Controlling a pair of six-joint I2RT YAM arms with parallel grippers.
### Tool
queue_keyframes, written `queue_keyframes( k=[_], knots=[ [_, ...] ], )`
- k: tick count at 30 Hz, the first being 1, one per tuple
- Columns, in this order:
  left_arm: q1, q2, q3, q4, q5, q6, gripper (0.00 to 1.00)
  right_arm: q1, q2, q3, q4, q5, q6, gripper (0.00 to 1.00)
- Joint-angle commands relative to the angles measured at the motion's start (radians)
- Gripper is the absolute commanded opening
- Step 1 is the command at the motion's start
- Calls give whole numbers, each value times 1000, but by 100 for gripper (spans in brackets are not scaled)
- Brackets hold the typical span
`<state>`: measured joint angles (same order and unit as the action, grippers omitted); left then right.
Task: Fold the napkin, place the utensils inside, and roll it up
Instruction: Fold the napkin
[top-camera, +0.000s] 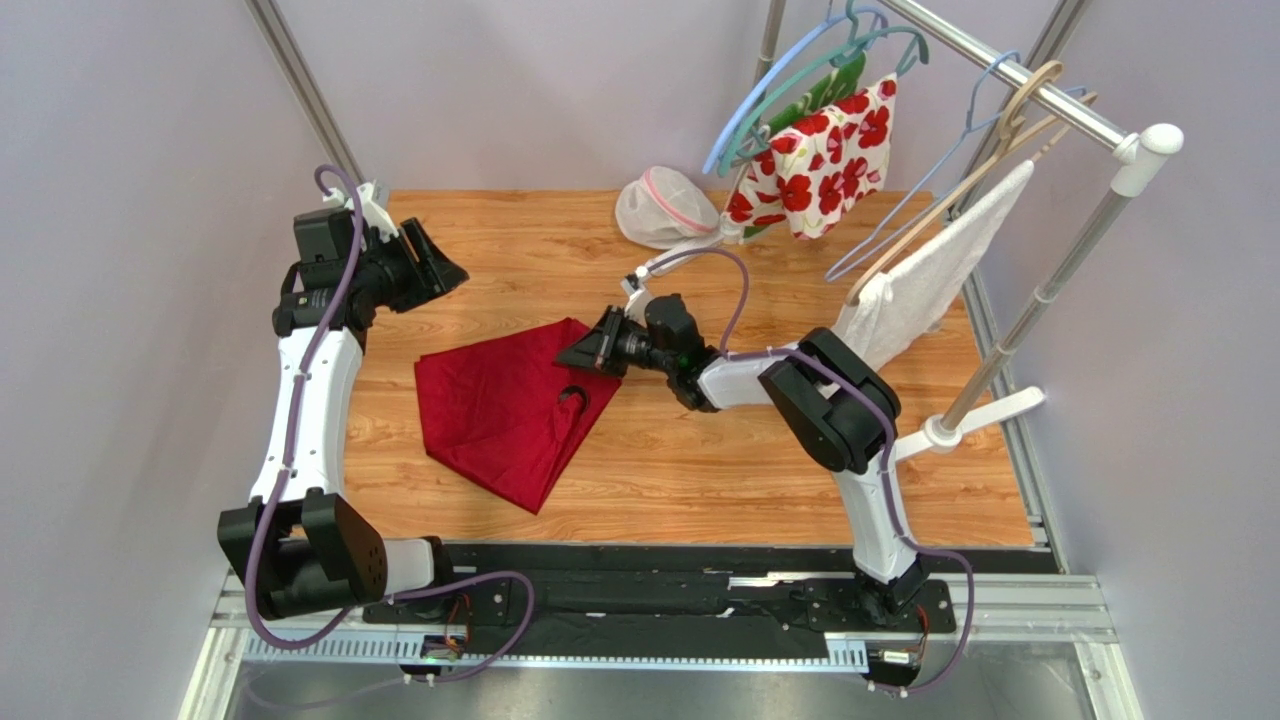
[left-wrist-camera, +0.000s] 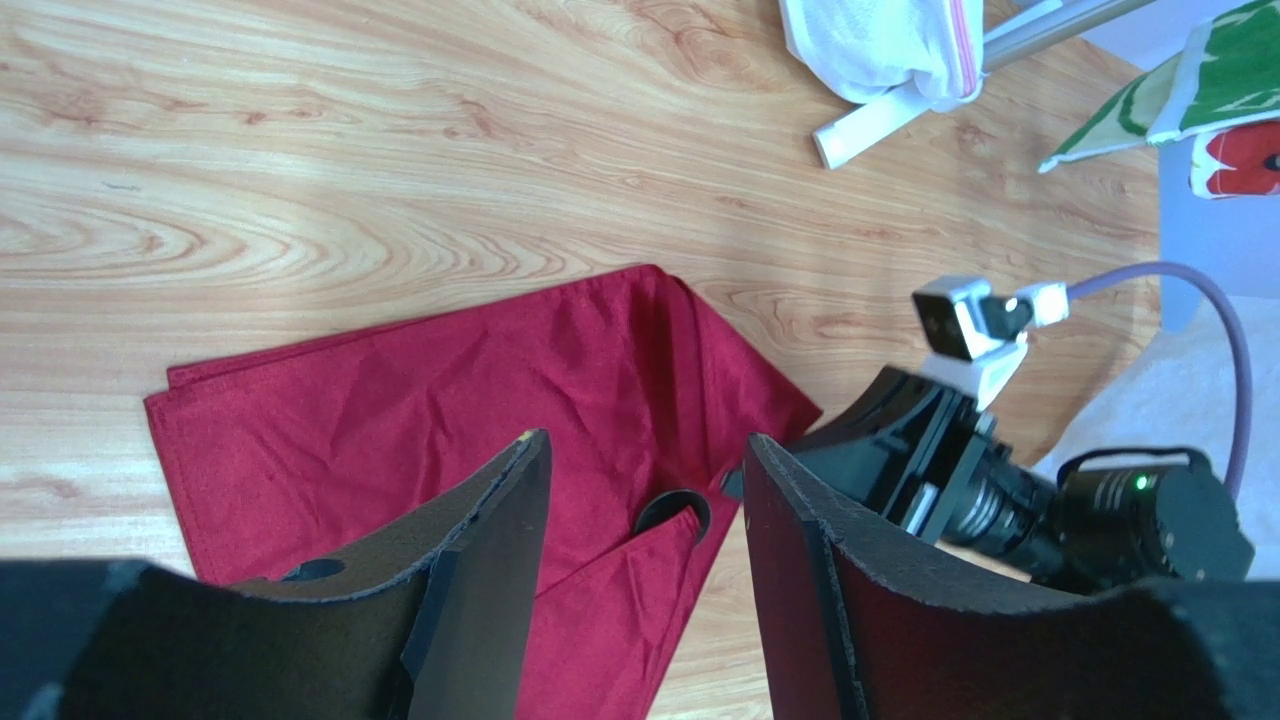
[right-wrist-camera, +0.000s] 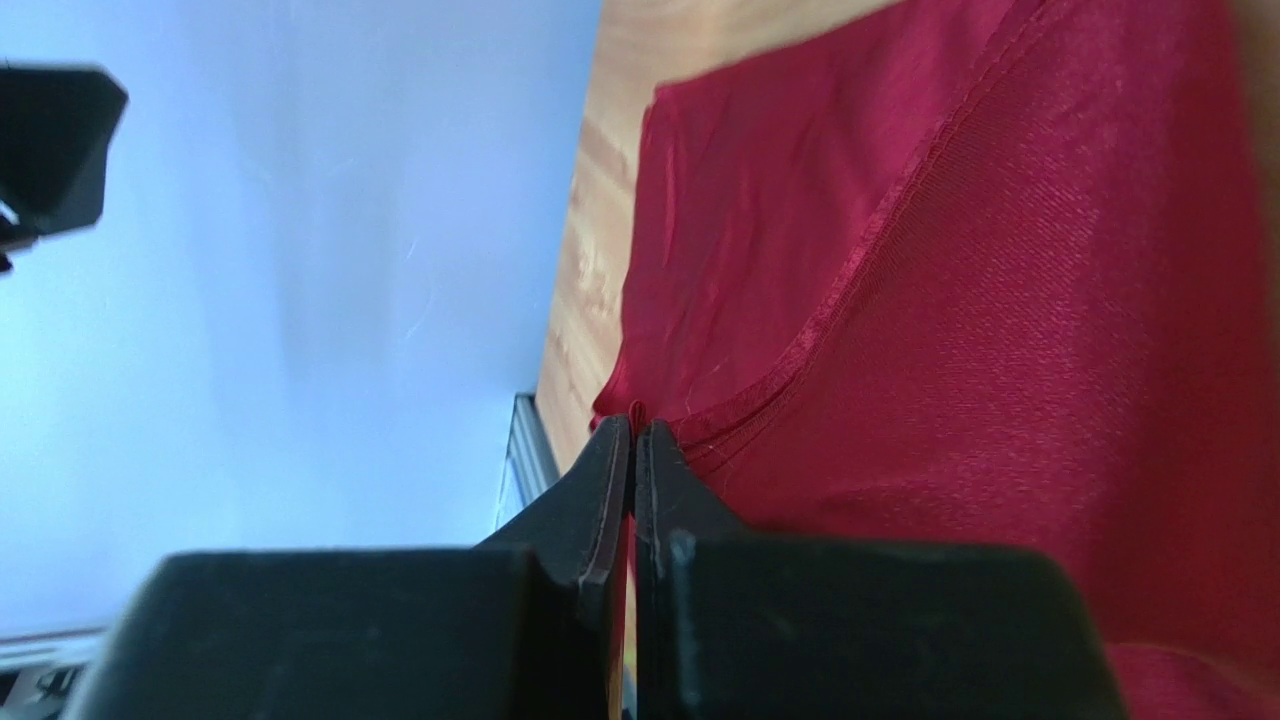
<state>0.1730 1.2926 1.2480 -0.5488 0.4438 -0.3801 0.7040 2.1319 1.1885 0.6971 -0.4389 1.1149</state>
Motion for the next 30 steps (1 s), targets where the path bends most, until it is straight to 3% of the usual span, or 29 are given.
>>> queue_keyframes(
  k=[1, 18, 30],
  knots=[
    [10, -13, -1, 29, 22, -11, 59, 52, -75, -27, 88, -30, 34, 0],
    [11, -27, -1, 29, 19, -10, 59, 255, -26, -4, 136, -66, 117, 0],
    [10, -38, -2, 29, 22, -11, 59, 308, -27, -33, 157, -49, 131, 0]
  ],
)
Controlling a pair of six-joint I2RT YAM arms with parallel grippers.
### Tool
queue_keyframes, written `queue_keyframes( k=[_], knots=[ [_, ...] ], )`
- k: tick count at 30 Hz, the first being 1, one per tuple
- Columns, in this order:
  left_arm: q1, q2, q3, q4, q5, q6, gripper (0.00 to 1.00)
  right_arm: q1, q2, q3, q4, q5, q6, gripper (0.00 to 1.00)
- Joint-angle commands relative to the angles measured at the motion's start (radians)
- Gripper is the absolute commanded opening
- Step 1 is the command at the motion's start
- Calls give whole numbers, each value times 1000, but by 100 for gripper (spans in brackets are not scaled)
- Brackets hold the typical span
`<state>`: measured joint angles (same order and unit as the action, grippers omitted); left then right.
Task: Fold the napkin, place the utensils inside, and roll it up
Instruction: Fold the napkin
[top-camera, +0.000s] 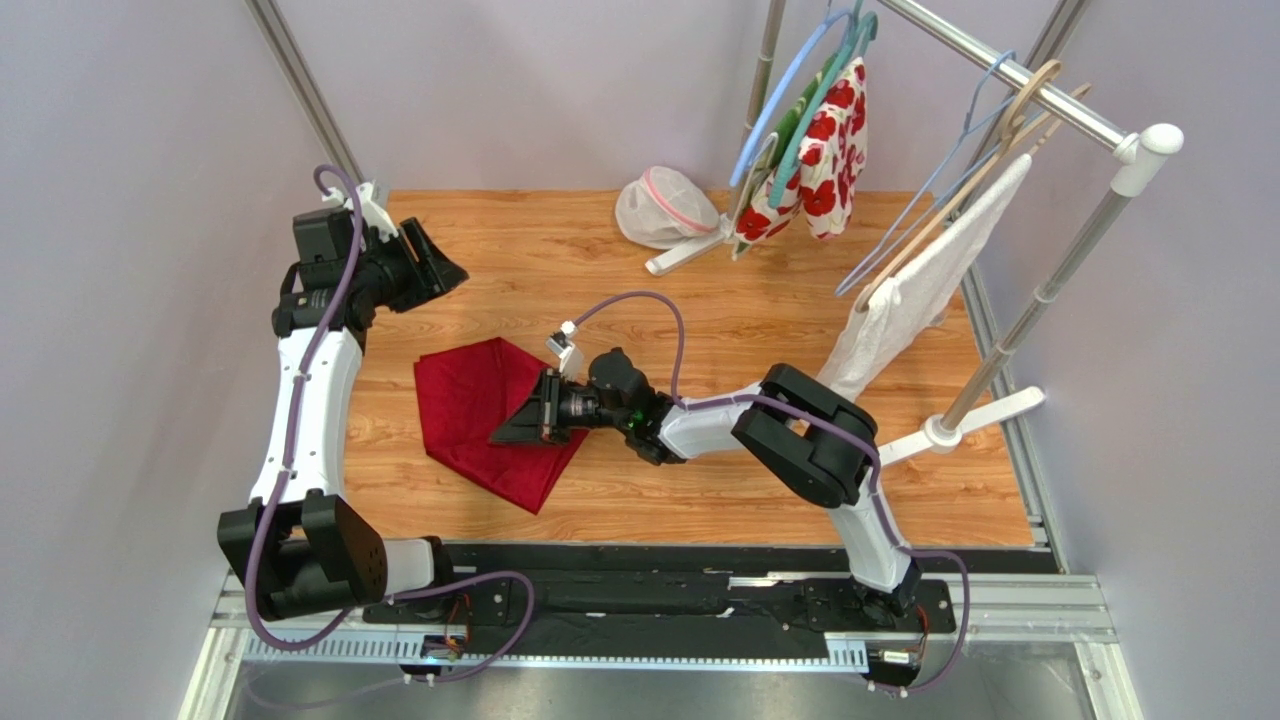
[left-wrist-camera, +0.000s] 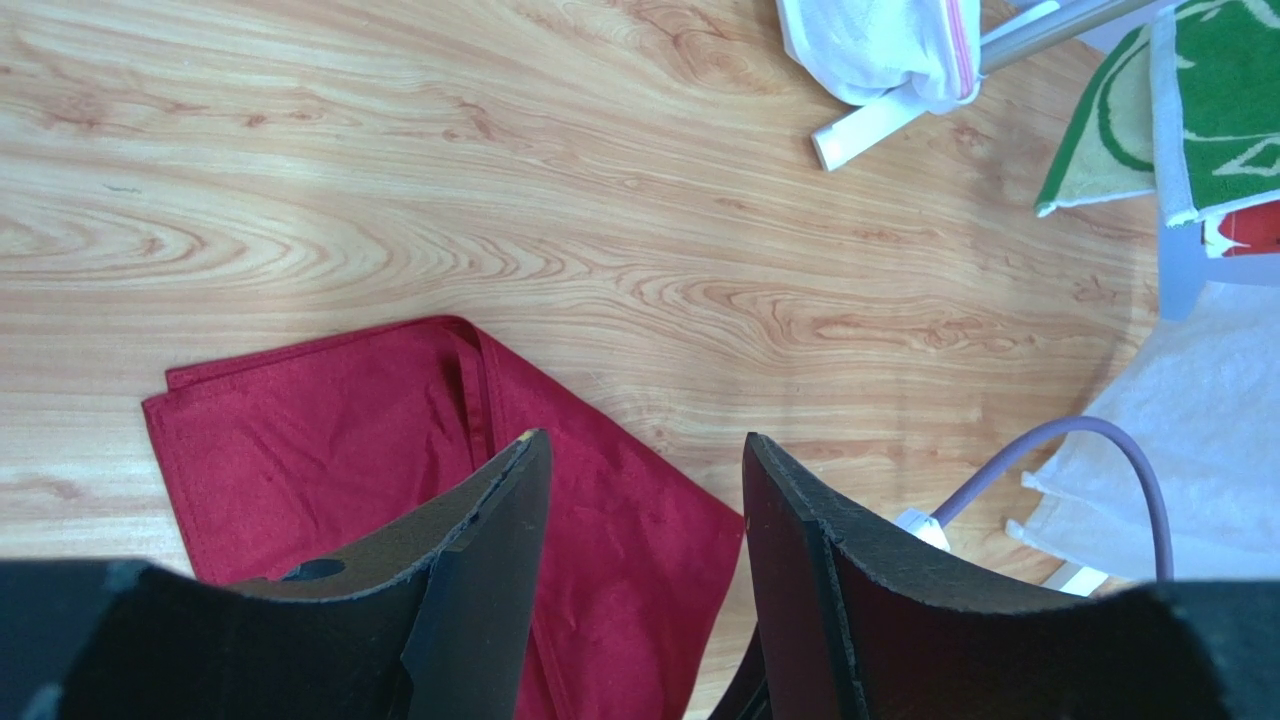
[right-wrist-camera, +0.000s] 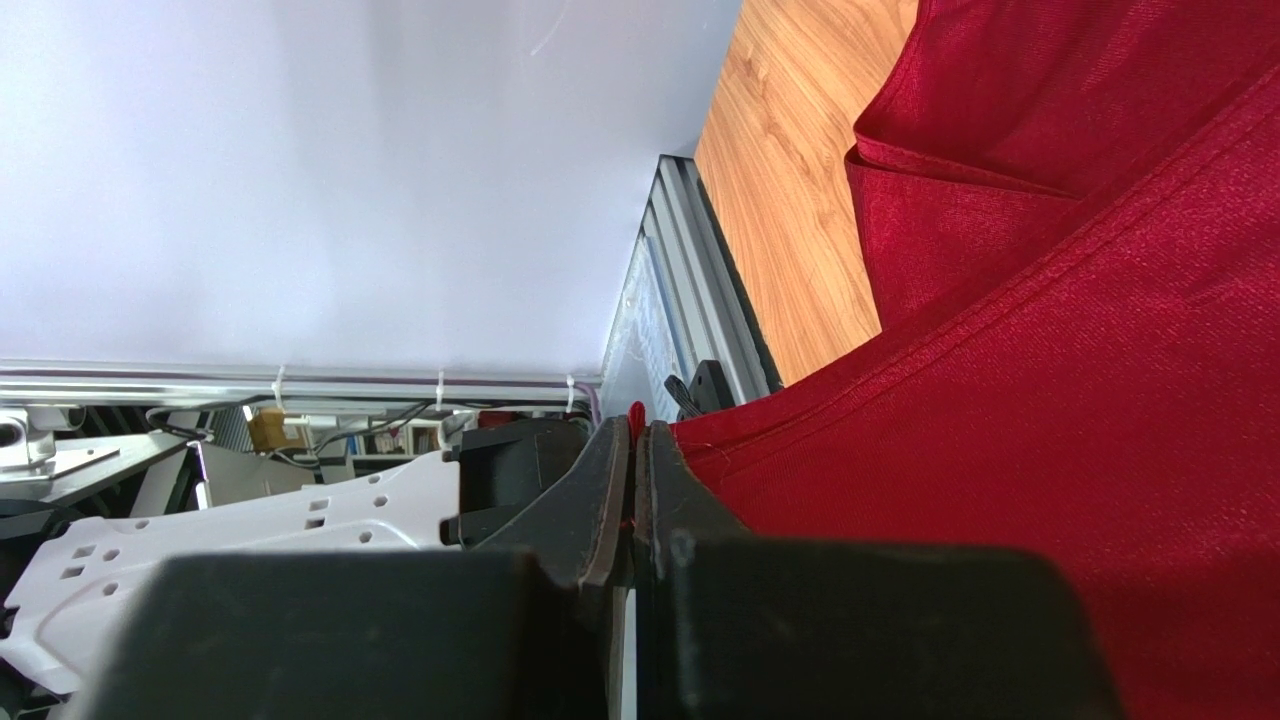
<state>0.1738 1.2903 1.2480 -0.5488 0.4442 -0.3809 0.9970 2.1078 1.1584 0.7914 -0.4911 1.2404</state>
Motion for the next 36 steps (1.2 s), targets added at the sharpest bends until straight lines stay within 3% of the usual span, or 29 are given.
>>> queue_keyframes(
  k=[1, 31, 33, 34, 36],
  knots=[
    [9, -39, -2, 30, 22, -10, 59, 18, -5, -5, 60, 3, 4, 0],
    [9, -42, -7, 38, 31, -16, 59, 80, 18, -117, -64, 74, -199, 0],
    [9, -42, -7, 38, 28, -15, 59, 80, 5, -124, -63, 60, -209, 9],
    [9, -42, -7, 36, 27, -13, 59, 77, -9, -132, -66, 57, -232, 27],
    [9, -40, -9, 35, 22, -13, 59, 77, -70, -134, -133, 48, -277, 48]
  ],
)
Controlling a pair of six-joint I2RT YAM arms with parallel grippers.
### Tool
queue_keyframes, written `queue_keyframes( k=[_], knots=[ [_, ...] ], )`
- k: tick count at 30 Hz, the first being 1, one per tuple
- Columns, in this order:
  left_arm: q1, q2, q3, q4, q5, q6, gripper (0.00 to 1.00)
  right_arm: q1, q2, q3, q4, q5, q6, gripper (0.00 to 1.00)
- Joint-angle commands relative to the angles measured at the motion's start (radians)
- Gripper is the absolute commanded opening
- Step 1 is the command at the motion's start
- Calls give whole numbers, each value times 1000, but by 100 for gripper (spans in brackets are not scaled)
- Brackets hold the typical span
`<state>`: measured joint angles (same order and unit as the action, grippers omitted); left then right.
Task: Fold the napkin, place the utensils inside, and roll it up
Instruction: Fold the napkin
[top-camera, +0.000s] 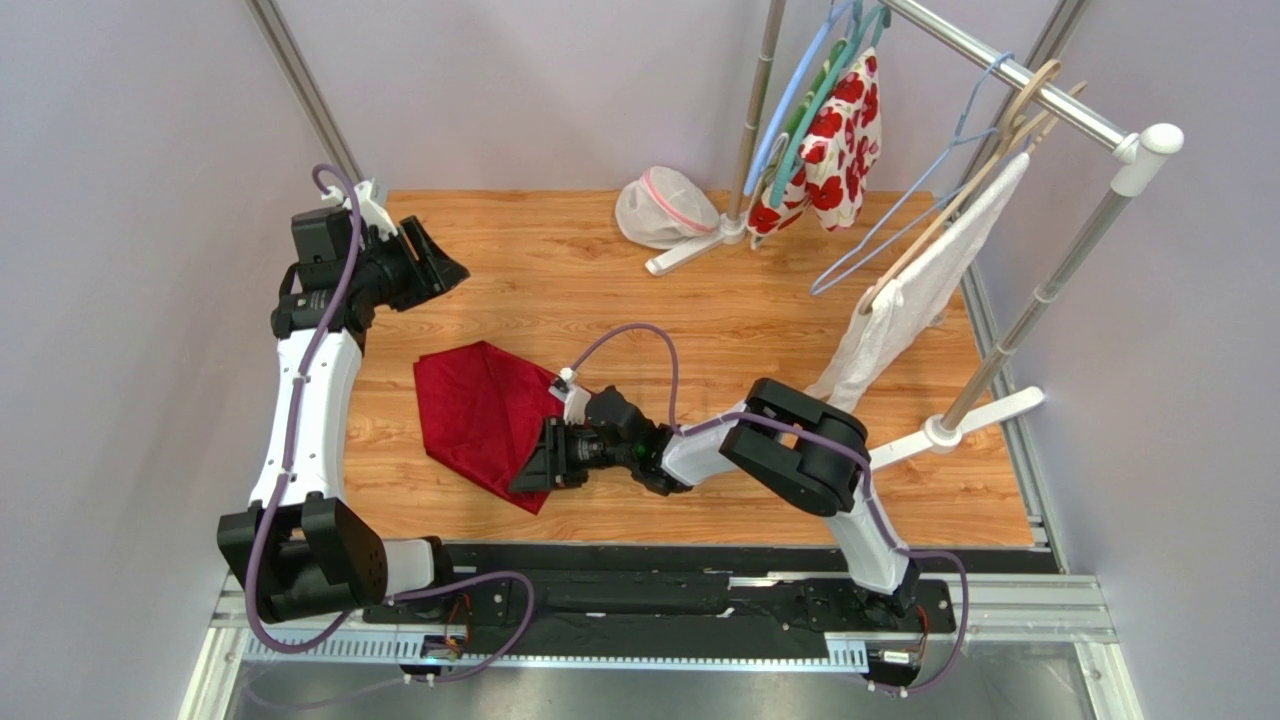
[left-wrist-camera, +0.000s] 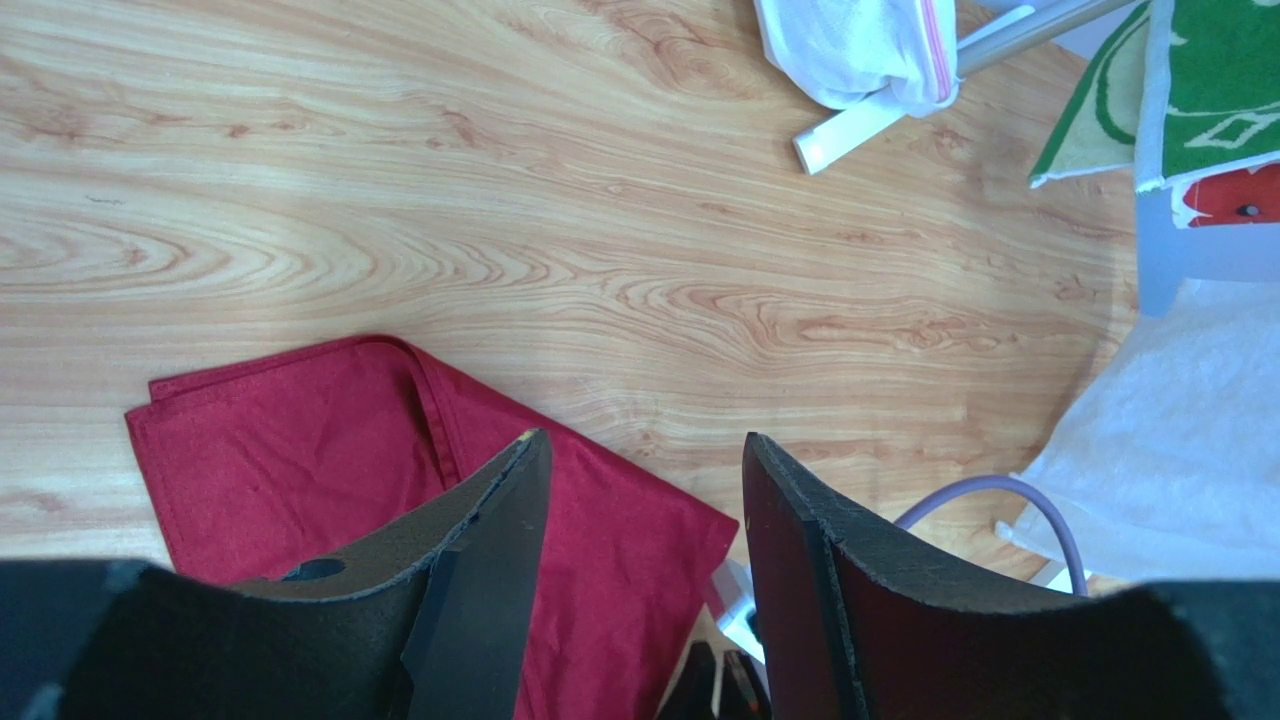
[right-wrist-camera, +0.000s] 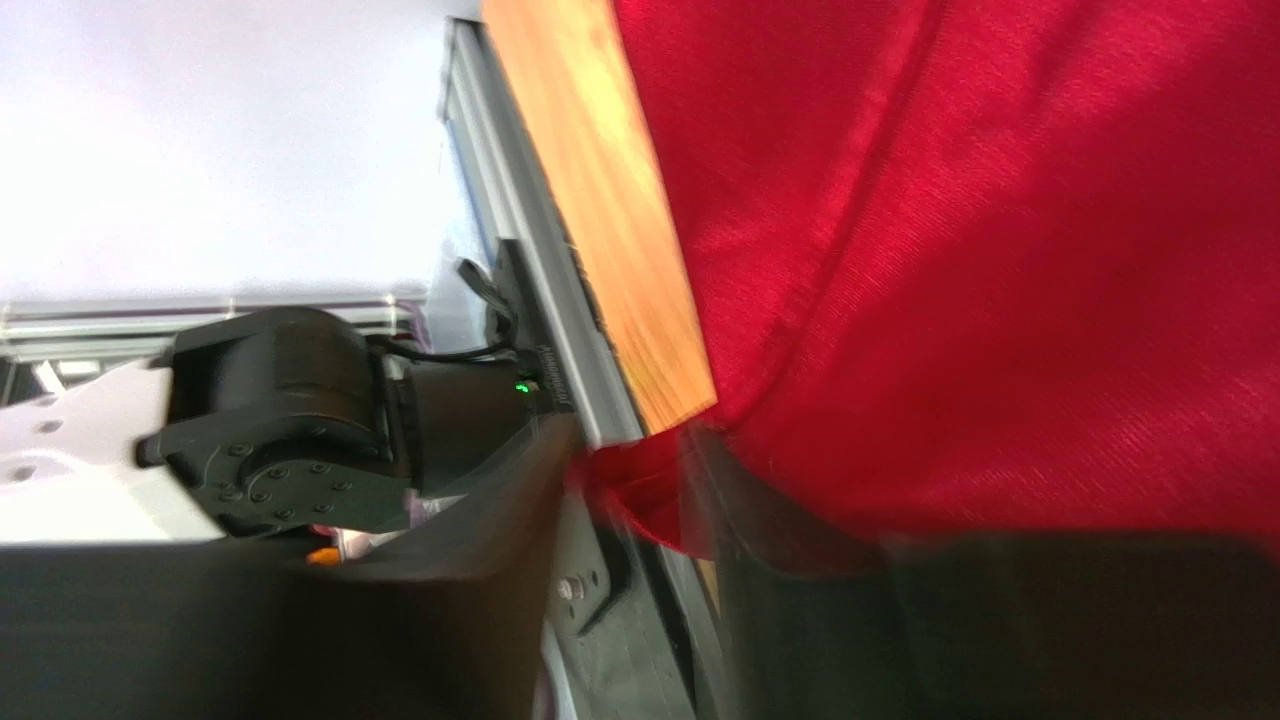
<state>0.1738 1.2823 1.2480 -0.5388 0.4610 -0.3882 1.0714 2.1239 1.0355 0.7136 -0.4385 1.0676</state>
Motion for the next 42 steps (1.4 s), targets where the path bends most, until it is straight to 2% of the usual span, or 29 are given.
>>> queue_keyframes(
  k=[1, 4, 5, 6, 8, 9, 12, 17, 18, 24, 32, 38, 42],
  knots=[
    [9, -29, -9, 25, 5, -5, 59, 4, -113, -9, -92, -3, -171, 57],
    [9, -23, -7, 25, 2, -5, 59, 2, -240, 3, -279, 27, -295, 60],
    [9, -21, -7, 25, -1, -3, 59, -2, -266, 29, -331, 29, -387, 60],
    [9, -20, -7, 23, -1, -5, 59, -5, -316, 52, -447, 40, -438, 60],
    [9, -18, -7, 22, -4, -1, 59, -31, -346, 125, -554, 64, -573, 60],
    [7, -18, -7, 22, -8, 0, 59, -45, -352, 152, -642, 69, -615, 60],
    [9, -20, -7, 20, -18, 5, 59, -126, -309, 268, -767, 55, -722, 60],
    [9, -14, -4, 11, -39, 12, 59, -264, -121, 435, -818, -46, -805, 61],
    [7, -12, -4, 10, -42, 14, 59, -278, -86, 504, -839, -69, -831, 62],
    [9, 2, -1, 7, -41, 15, 59, -340, 103, 673, -884, -127, -880, 62],
    [10, 15, -1, 8, -19, 6, 59, -369, 281, 833, -879, -314, -798, 62],
    [9, 12, -2, 11, -15, 5, 59, -364, 373, 891, -852, -348, -721, 59],
    [9, 12, -2, 11, -13, 3, 59, -355, 409, 929, -887, -338, -719, 50]
  ],
)
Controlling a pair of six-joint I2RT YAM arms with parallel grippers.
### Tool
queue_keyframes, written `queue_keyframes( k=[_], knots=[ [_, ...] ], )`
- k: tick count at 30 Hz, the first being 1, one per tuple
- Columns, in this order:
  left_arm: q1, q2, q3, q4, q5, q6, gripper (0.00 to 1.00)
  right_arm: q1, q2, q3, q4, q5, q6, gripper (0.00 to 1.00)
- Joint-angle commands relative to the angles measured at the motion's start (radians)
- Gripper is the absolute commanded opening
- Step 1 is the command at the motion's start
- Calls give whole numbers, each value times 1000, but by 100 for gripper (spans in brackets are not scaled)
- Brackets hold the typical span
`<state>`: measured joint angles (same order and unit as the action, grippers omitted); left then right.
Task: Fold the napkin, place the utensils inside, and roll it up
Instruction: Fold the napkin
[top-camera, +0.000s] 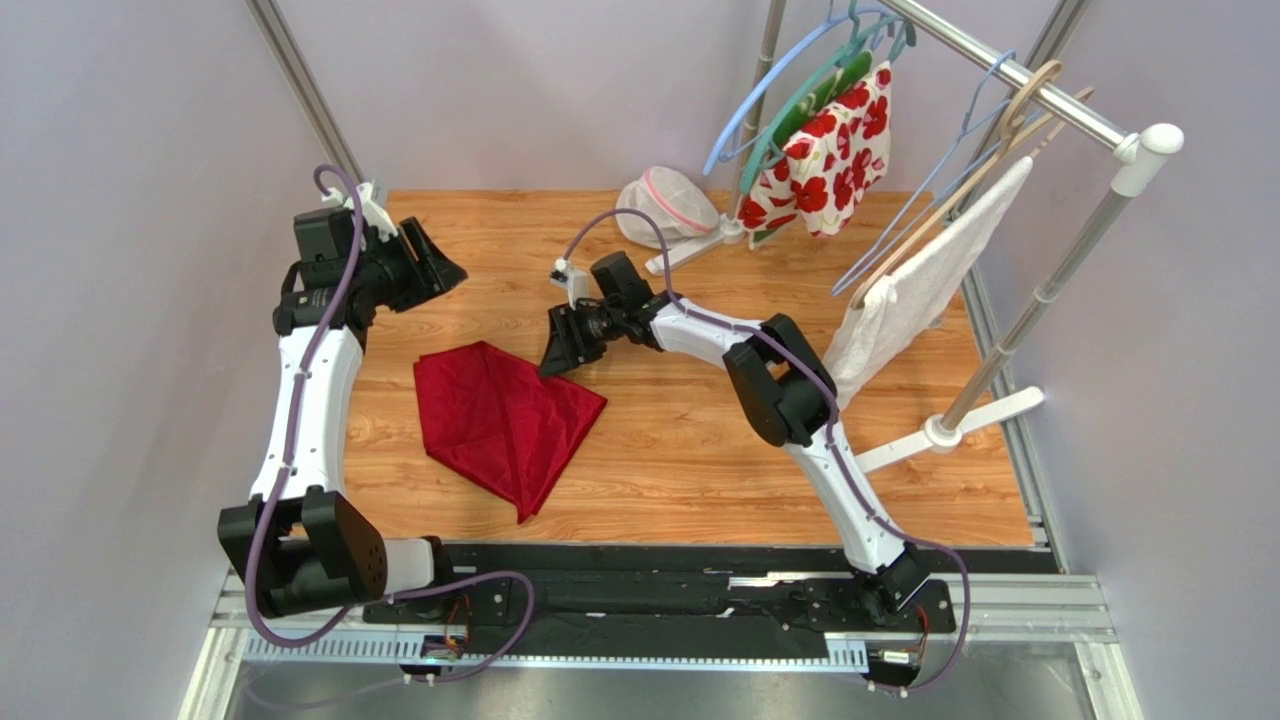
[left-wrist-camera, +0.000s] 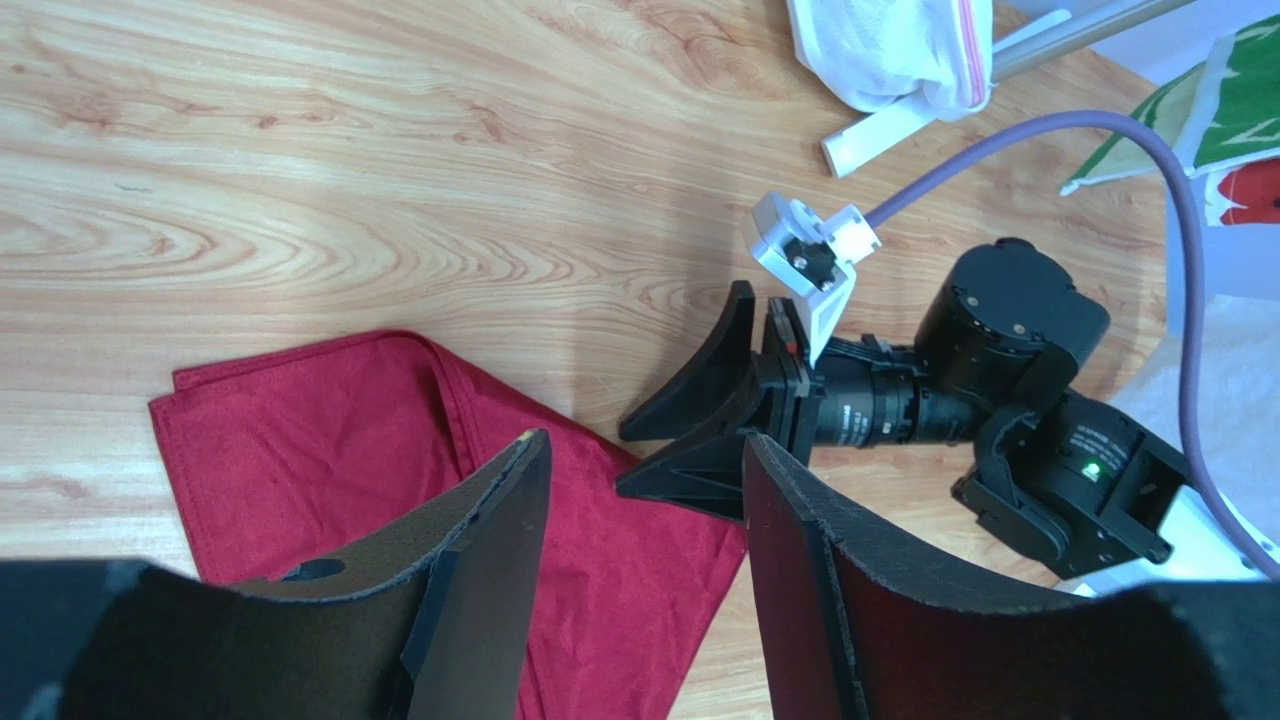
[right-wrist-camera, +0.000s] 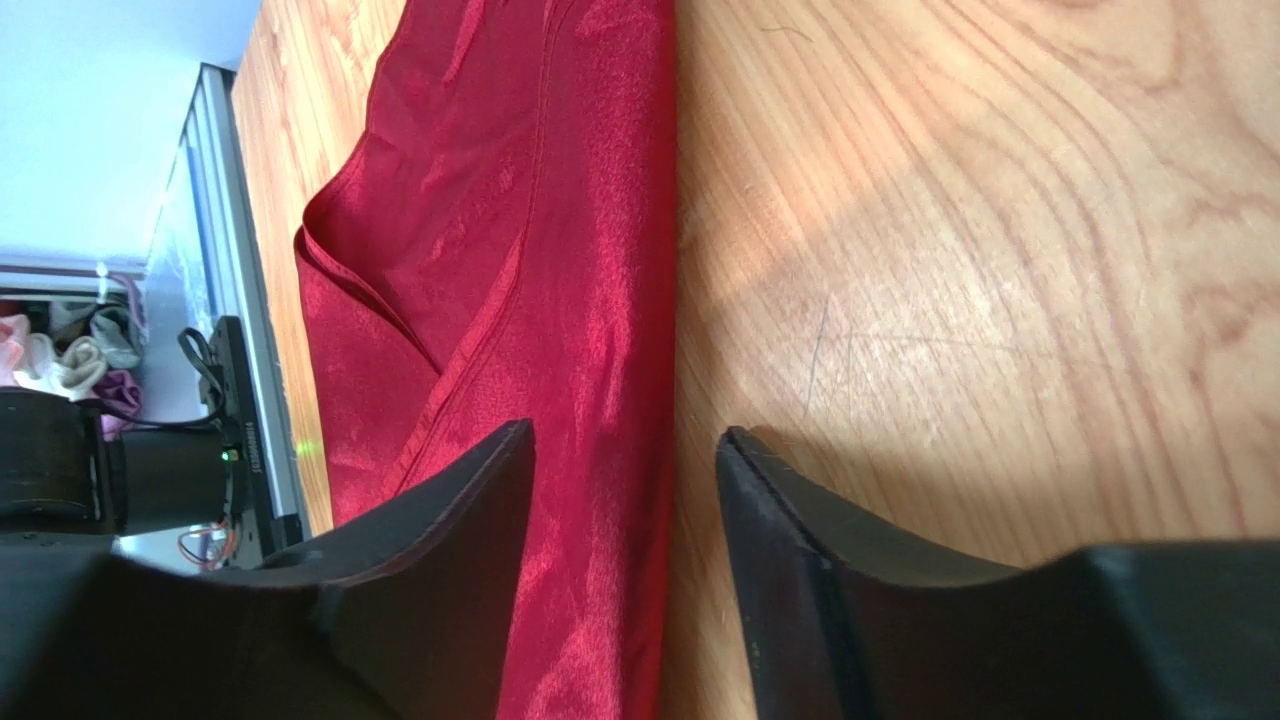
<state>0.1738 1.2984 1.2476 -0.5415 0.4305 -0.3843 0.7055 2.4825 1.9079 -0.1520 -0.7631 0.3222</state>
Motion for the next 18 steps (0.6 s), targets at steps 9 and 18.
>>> queue_keyframes(
  k=[9, 18],
  knots=[
    [9, -4, -2, 17, 27, -4, 59, 17, 64, 59, -66, 16, 25, 36],
    [9, -2, -4, 17, 25, -5, 59, 2, 3, -56, -31, 13, 103, 0]
  ],
)
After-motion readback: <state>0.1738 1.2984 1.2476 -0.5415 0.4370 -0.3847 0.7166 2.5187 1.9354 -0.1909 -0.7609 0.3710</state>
